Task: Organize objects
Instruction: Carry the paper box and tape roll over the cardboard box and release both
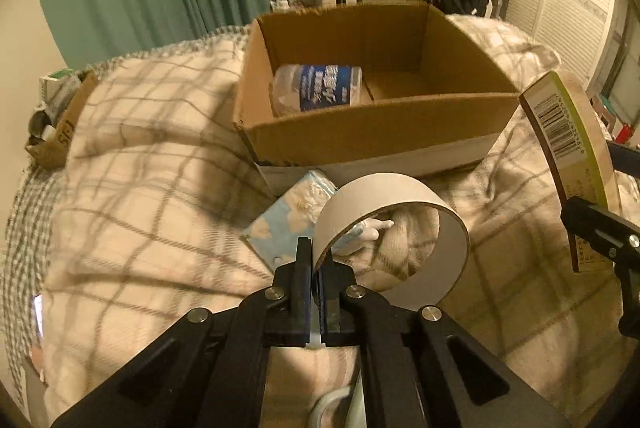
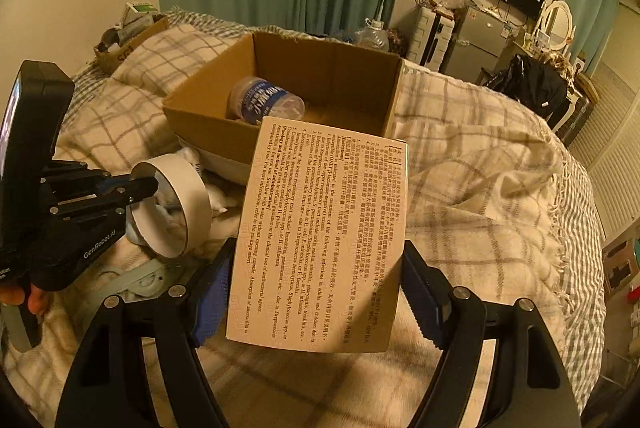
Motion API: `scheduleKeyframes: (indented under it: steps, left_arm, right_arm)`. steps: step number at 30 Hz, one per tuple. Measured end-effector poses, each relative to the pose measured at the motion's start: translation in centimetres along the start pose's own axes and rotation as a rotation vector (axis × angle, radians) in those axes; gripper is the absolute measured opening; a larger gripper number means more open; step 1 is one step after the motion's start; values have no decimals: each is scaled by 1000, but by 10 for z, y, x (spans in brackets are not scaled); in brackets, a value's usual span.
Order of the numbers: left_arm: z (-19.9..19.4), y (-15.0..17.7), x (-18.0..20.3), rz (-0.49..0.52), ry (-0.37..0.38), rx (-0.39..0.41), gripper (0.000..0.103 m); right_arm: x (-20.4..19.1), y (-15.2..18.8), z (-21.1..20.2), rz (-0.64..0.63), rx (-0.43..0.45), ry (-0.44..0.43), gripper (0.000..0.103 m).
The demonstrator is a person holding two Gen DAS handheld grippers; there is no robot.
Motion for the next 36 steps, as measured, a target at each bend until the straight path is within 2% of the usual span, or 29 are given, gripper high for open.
scheduleKeyframes:
  steps: [11,17,21,24,28,32,36]
  left_arm:
    - [-83,-22,4,37,43,147,1]
    - [-121,-60,9,50,76,214,2]
    - [-130,-93,15,56,75,253,2]
    - [-118,-120,18,36,94,224,2]
    - [-89,-152,24,46,66,210,2]
    - [-40,-173,27,45,48,160,2]
    - [13,-179,26,52,27,110,2]
  right_arm:
    - [-9,-15,-71,1,107,52,76]
    - [5,-45,-110,24,188,60,76]
    - [19,-74,-116,25,215,89,76]
    - [31,-99,-108,37,222,82,76]
    - [48,-132,-80,38,206,84,76]
    - [65,-155,-32,44,157,65,76]
    - [76,-159,23,50,89,36,75]
Point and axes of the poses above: each gripper's, at about its wrist camera, not at the fingertips, and z roughly the way its jaws point, x to its right, y to its underside, the point moved 5 cm from there along z, roughly the way its jaws point, and after that the axes turned 12 degrees about -z, right-handed, at the moved point
